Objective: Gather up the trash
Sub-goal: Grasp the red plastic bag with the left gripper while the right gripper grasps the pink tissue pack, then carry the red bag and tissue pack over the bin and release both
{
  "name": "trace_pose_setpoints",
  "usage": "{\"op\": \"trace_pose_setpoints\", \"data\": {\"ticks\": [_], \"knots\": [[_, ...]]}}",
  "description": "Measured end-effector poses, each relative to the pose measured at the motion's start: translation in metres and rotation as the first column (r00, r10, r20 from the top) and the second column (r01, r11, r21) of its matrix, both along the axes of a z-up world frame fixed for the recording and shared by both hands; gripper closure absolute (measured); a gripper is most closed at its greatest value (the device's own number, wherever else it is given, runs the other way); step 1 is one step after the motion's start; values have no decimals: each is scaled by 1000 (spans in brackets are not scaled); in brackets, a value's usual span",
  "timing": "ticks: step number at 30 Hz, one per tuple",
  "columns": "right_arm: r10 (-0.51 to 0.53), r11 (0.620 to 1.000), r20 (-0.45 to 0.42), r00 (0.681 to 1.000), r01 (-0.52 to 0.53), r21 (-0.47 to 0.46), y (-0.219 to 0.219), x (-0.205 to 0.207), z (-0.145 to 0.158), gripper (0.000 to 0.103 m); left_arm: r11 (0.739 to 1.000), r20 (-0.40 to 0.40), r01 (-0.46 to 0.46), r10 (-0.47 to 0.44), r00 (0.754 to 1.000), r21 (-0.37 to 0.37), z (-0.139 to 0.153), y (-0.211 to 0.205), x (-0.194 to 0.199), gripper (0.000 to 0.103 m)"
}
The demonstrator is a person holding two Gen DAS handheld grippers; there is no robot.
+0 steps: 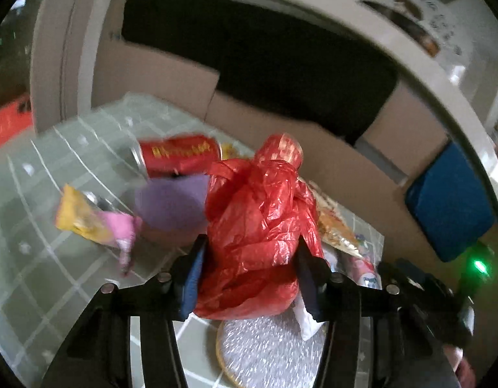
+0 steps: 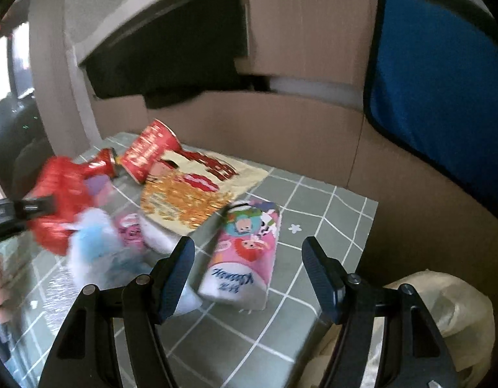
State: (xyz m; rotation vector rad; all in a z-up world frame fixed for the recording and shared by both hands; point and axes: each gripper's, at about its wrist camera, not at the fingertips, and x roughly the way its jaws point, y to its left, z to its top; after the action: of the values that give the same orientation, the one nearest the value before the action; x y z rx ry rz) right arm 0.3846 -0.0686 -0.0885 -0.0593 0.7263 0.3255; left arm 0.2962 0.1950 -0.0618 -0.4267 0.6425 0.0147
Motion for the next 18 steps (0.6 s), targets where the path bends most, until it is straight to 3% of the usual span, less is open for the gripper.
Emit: {"op": "trace_pose_setpoints", "data": {"ticks": [3, 6, 13, 16, 18], "knots": [[-8, 1000, -43, 999, 8, 1, 5, 16, -10, 37, 997, 68, -30, 25, 997, 65, 12, 2, -19, 51], [-26, 1000, -79, 997, 26, -8, 14, 28, -18, 37, 994, 83, -47, 38, 996, 101, 15, 3, -27, 51], [-83, 986, -89, 993, 69, -150, 33, 44, -34, 45, 994, 43, -71, 68, 997, 79, 2, 14, -30, 51], [-82, 989, -127, 989, 65, -133, 29, 50, -39, 45, 995, 32, -75, 73, 997, 68, -4, 16, -33, 51], [-68, 993, -155, 986, 53, -102, 26, 52, -41, 57, 995, 28, -73, 71, 997, 65, -6, 16, -34, 51]]}}
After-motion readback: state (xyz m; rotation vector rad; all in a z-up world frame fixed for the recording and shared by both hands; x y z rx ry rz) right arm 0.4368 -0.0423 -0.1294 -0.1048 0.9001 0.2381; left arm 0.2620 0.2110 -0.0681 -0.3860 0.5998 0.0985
